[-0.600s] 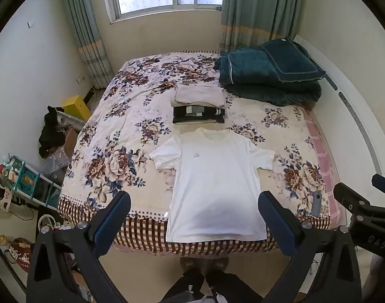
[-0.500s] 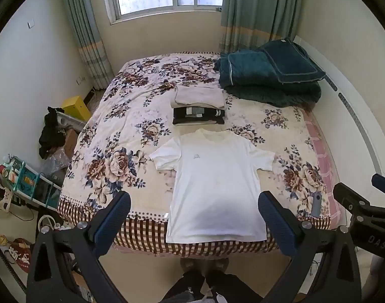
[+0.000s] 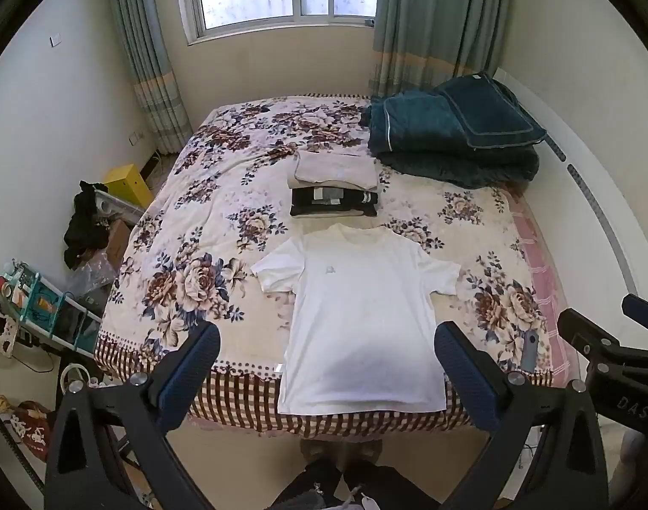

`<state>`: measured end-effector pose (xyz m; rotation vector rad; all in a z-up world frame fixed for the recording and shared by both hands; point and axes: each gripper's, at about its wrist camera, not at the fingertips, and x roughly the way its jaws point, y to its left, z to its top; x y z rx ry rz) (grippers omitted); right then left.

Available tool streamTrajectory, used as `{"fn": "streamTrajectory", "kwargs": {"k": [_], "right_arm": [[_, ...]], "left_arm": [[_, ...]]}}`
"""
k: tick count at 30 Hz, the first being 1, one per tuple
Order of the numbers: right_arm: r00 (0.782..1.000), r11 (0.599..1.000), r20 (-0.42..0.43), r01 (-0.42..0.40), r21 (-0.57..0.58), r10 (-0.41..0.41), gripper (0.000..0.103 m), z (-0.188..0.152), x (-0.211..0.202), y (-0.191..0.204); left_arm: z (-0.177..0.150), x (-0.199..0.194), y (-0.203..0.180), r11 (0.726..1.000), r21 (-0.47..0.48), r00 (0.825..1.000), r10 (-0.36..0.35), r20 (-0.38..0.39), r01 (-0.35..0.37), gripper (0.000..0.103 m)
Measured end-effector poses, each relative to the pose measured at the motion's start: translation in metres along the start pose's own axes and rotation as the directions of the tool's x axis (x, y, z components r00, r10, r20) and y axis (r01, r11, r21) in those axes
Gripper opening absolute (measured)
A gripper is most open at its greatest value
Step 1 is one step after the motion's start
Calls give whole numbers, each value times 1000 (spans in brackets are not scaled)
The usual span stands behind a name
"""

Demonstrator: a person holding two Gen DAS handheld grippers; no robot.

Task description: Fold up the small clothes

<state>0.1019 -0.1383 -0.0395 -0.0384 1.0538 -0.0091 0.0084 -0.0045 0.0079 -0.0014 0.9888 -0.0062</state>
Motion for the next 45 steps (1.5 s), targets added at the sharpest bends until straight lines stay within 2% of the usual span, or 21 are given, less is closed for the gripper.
{"fn": "streamTrajectory", "kwargs": {"k": [5,15,45], "right_arm": [[1000,1000,9,-4,-7,4,103,16,-8,3],[1000,1000,25,-3,-13,3,103,16,-15,5],[999,1000,44,-9,-9,9,103,22,-39,14]], "left_arm": [[-1,-4,-2,1000,-4,1000,0,12,0,103],[-2,-16,9,1000,-14,999,-10,36,11,103],[1,-29,9,1000,-7,998,-24,59,24,103]]}}
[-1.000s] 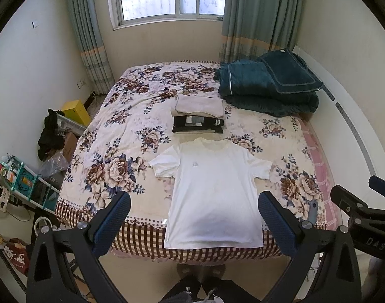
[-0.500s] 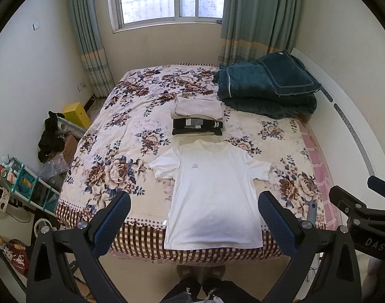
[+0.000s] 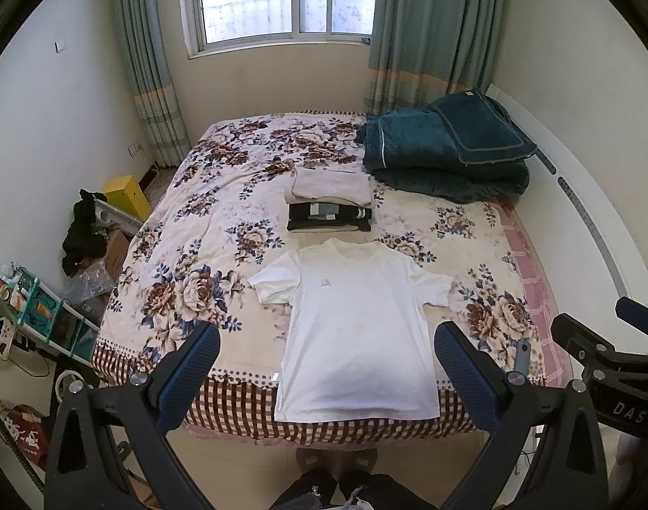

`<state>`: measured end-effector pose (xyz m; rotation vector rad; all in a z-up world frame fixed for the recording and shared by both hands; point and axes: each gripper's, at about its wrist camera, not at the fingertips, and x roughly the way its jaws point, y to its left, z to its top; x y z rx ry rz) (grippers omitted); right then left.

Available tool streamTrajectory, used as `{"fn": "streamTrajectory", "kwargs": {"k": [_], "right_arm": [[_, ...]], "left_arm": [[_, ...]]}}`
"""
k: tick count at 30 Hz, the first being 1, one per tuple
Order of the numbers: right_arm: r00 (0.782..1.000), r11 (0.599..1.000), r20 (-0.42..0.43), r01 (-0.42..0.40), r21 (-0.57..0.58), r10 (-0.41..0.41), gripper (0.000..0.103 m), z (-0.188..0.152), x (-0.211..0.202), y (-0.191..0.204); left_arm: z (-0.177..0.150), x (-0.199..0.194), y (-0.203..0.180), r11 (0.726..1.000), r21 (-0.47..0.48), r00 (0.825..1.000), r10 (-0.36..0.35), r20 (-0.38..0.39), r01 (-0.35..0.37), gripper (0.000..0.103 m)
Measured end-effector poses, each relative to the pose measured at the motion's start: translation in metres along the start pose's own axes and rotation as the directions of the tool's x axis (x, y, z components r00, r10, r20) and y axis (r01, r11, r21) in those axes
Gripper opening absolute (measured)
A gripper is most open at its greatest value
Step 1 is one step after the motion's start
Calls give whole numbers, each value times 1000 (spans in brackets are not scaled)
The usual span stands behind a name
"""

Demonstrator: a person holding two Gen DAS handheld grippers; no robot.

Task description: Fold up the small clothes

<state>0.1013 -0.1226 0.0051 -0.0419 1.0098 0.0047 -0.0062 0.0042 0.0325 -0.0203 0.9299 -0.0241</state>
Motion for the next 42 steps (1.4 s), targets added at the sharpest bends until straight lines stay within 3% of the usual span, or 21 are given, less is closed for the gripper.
{"fn": "streamTrajectory", "kwargs": {"k": [33,39,42], "right_arm": [[1000,1000,8,-5,1,5,103,1,-4,9],[1000,1000,2,3,27,-3,103,7,0,12],[1000,998,-2,13,60,-13,103,16,30,13]], "left_arm": [[2,-2,-5,1000,1,1000,5,17,-5,103],[7,28,10,998,-14,995,69,68,-68,103],[6,63,14,992,7,988,123,92,-124,103]]}}
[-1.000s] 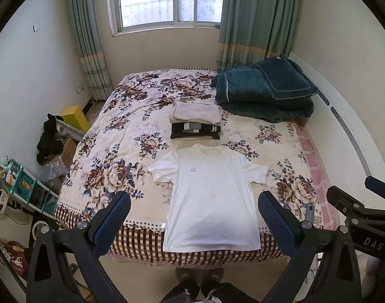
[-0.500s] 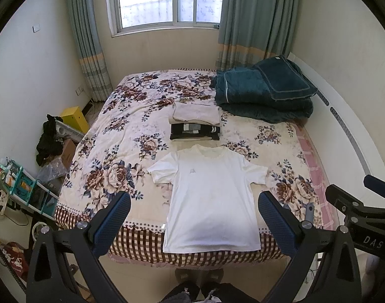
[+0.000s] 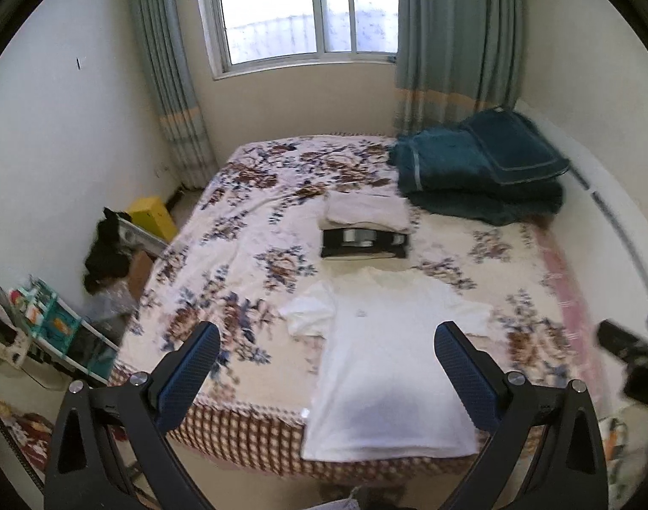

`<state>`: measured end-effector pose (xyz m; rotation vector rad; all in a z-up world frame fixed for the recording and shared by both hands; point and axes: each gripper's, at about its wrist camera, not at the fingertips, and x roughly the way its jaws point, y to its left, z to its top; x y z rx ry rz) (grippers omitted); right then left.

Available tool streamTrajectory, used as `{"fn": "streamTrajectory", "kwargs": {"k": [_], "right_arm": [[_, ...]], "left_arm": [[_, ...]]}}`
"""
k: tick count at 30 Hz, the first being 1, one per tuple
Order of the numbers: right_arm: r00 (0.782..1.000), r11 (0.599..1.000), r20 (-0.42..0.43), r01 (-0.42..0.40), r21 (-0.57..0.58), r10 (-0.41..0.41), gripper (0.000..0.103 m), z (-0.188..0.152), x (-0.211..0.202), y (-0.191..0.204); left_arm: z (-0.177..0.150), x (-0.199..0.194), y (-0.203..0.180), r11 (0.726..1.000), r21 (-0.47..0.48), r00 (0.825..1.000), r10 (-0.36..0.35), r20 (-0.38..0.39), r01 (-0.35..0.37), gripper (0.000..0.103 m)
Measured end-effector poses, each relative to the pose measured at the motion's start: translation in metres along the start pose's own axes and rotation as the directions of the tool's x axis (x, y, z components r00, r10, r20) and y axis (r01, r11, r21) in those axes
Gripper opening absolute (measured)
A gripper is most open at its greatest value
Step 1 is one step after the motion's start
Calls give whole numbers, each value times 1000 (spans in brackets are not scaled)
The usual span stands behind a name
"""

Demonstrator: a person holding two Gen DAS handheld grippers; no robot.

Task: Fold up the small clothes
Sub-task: 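Lower the right gripper to the T-shirt sleeve and grasp its edge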

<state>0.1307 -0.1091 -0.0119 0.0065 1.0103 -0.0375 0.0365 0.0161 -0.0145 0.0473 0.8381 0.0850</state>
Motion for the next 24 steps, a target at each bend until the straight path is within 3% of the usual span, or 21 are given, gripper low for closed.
{"fn": "streamTrajectory", "kwargs": {"k": [6,12,19,24], "right_arm": [[995,990,-81,69,124,-59,103,2,98,-23],[979,958,-184,138,252,-93,103,-16,235,-91],[958,891,-285,141,431,-14,103,-33,427,-206],[945,870,-323,120,477,46,103,-34,579,-275]], "left_arm": [[-18,88,-4,999,38,999,6,-46,-4,103],[-32,189,-26,998,38,992,44,-118,-40,103],[-51,308,-60,986,45,966,167,-198,-161,103],[-72,404,-76,972,7,935,226,-273,-233,103]]}}
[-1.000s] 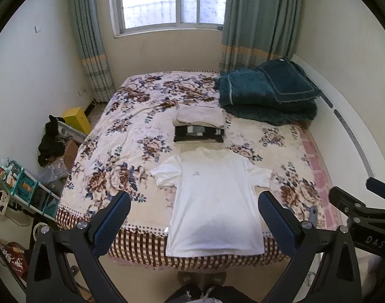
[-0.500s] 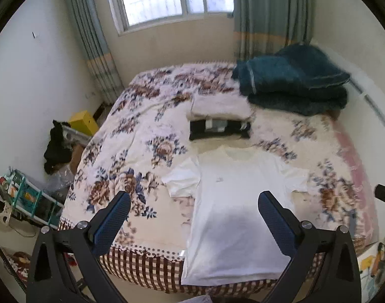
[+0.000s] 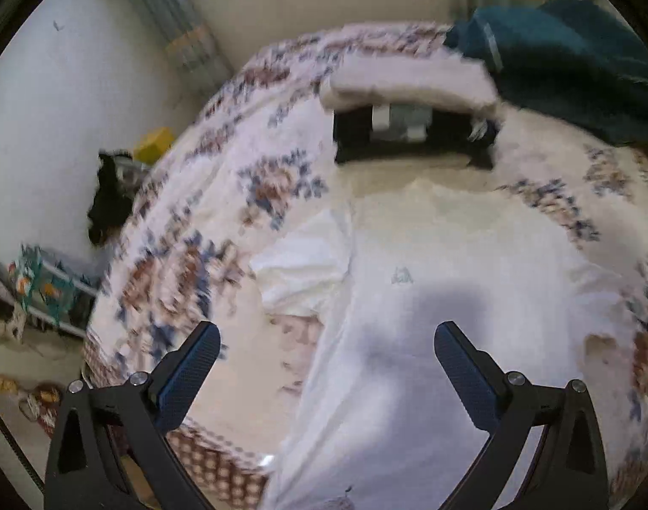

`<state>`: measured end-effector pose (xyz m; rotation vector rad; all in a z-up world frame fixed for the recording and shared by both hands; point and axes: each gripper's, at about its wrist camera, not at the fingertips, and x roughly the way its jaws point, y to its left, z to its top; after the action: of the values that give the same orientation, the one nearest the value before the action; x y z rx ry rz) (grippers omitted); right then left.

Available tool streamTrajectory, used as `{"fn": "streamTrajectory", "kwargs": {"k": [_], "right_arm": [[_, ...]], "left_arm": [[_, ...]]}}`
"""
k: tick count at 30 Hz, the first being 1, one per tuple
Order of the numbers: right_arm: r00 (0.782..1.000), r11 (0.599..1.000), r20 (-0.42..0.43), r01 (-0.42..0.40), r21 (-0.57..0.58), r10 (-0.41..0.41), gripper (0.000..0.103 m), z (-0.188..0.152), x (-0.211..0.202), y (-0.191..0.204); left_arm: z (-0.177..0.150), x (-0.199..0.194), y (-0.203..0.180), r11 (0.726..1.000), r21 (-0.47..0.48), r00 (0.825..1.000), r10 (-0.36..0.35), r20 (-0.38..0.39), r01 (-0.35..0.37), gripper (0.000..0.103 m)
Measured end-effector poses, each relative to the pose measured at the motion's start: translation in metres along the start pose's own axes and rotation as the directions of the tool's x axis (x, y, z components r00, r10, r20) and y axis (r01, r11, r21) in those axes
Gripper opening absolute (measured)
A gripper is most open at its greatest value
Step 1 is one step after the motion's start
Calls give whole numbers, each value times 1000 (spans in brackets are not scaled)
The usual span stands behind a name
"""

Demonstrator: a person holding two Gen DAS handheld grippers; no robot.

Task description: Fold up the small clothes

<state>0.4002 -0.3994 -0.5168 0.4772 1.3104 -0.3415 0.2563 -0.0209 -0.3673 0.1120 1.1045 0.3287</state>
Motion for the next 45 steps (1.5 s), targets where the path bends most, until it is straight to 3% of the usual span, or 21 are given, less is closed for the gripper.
{"fn": "streamTrajectory", "kwargs": {"k": [8,11,13,14,15,17,22,26,28,29,30,32,33,36,37,39,40,41,42,44,45], "right_arm": [[991,994,-94,-96,45,100,89,84,187,-15],[966,974,-138,-207,95,219,85,100,235,-12],[933,941,-159,-298,159,323,80,104,260,-11],[922,927,-153,-328,184,356,67,105,266,-11],[917,916,-138,-343,209,375,39,107,271,-12],[911,899,-105,-366,239,398,2,104,267,-15],[927,890,-13,-355,285,374,1,102,240,-27],[957,933,-41,-271,238,288,4,98,233,-19],[964,944,-92,-221,246,250,18,95,230,-25],[958,936,-115,-222,273,261,39,90,228,-29],[950,916,-123,-236,323,288,53,81,224,-36],[921,843,-102,-293,452,375,59,49,214,-61],[907,812,-108,-306,497,408,59,36,216,-67],[816,651,-90,-382,656,570,59,-10,235,-75],[784,584,-41,-425,691,620,59,-23,243,-74],[753,504,43,-480,717,656,59,-35,254,-69],[747,478,83,-502,721,659,58,-39,258,-64],[746,466,111,-517,718,657,44,-41,259,-60],[761,478,137,-525,704,634,20,-41,256,-54],[795,529,144,-515,674,589,7,-37,246,-43],[821,580,150,-505,639,550,5,-32,233,-33]], "left_arm": [[-12,142,-64,998,-57,993,27,-119,-34,103],[-11,170,-83,998,-61,990,9,-137,-17,103],[-11,184,-97,999,-40,990,1,-140,-6,103],[-10,188,-105,1000,-31,990,-1,-141,-4,103],[-10,192,-111,1000,-25,990,-5,-141,2,103],[-8,197,-120,1000,-8,990,-15,-142,14,103],[2,198,-129,999,18,992,-30,-123,32,103],[7,195,-129,999,20,993,-30,-116,33,103],[7,192,-123,999,6,992,-34,-122,35,103],[8,192,-120,999,-1,992,-38,-123,38,103],[7,190,-116,999,-9,991,-42,-126,41,103],[3,187,-109,999,-24,990,-47,-136,44,103],[0,186,-105,999,-32,989,-48,-142,44,103],[-10,187,-95,998,-53,985,-52,-167,43,103],[-15,189,-90,997,-62,982,-50,-182,40,103],[-21,192,-81,997,-75,979,-46,-200,32,103],[-24,194,-75,996,-81,977,-41,-208,24,103],[-27,195,-69,996,-90,976,-36,-215,17,103],[-30,196,-62,995,-98,975,-32,-219,10,103],[-34,198,-47,994,-114,973,-23,-231,-3,103],[-36,198,-42,993,-121,972,-23,-234,-6,103]]}}
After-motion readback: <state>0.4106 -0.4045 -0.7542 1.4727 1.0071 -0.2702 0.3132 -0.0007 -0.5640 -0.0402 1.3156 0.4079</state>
